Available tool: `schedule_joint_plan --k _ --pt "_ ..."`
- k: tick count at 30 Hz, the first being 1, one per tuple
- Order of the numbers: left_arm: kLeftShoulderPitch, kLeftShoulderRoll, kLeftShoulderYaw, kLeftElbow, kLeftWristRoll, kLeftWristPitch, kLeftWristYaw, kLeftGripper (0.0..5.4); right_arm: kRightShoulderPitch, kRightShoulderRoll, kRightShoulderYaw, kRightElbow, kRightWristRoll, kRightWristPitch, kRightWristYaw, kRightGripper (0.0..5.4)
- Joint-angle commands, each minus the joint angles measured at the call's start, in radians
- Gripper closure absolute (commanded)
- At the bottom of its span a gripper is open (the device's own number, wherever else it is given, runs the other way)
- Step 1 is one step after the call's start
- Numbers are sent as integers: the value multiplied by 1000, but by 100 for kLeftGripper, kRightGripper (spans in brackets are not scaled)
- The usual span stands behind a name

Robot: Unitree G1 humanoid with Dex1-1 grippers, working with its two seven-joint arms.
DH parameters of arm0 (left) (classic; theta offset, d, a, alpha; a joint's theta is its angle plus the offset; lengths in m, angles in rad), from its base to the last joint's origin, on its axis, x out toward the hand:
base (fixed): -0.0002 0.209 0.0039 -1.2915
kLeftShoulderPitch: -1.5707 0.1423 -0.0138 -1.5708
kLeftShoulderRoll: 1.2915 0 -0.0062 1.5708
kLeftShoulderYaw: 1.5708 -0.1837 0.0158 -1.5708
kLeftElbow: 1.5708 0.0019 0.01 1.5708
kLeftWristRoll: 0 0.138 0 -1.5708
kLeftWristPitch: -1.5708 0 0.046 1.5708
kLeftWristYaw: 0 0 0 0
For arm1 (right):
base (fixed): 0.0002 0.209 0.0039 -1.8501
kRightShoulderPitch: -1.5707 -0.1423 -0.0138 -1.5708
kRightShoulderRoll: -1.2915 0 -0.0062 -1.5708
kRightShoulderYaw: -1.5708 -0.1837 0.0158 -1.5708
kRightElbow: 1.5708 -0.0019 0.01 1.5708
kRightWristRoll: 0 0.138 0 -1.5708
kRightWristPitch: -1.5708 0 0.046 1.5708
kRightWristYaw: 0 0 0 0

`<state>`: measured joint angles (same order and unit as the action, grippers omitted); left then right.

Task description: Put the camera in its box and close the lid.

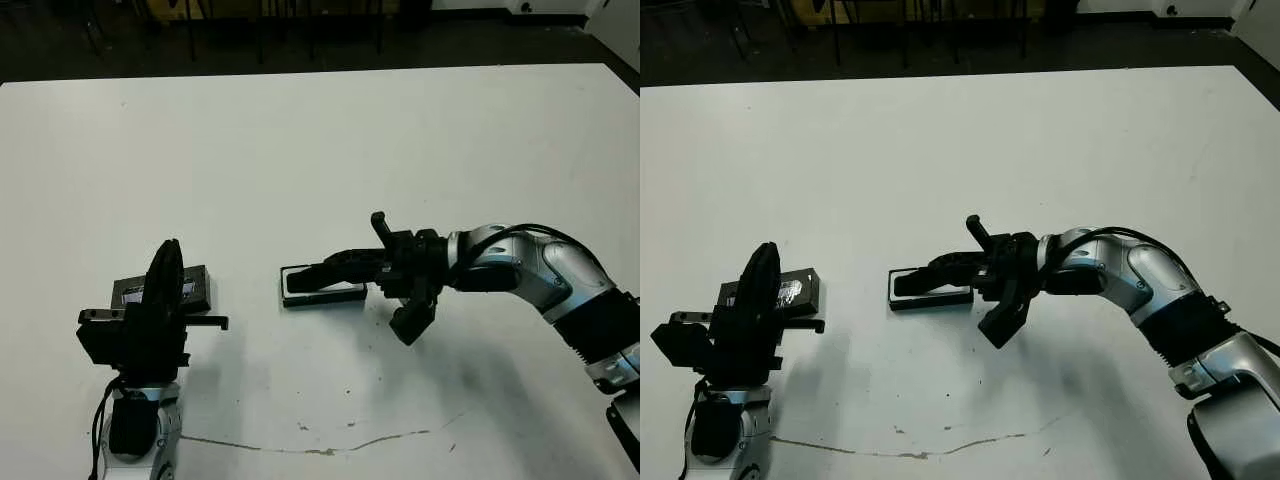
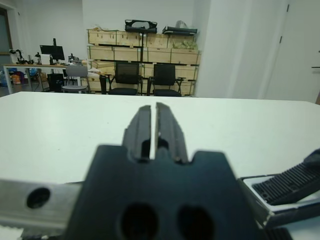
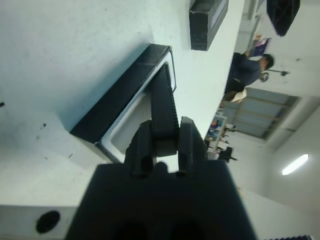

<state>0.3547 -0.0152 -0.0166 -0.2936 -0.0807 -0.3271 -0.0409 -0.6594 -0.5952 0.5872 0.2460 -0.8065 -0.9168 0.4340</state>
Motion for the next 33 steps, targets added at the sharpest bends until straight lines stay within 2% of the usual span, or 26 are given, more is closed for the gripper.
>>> schedule_joint_plan --k 1,8,14,26,31,33 --pt "98 -3 4 2 6 23 7 540 -11 -14 47 -93 -72 37 128 521" --pt "88 -3 4 14 -4 22 2 540 -17 -48 24 -194 -101 84 204 403" --pt "91 -3 4 5 3 20 5 540 -7 -53 13 -208 -115 87 182 297" --pt "86 -4 4 17 3 9 3 540 13 -53 -8 -177 -182 92 22 92" --pt "84 -1 5 20 -10 5 -5 540 21 -64 -56 -139 -200 82 -143 8" --pt "86 0 5 13 -5 13 -1 540 20 -67 -73 -137 -193 97 -159 1"
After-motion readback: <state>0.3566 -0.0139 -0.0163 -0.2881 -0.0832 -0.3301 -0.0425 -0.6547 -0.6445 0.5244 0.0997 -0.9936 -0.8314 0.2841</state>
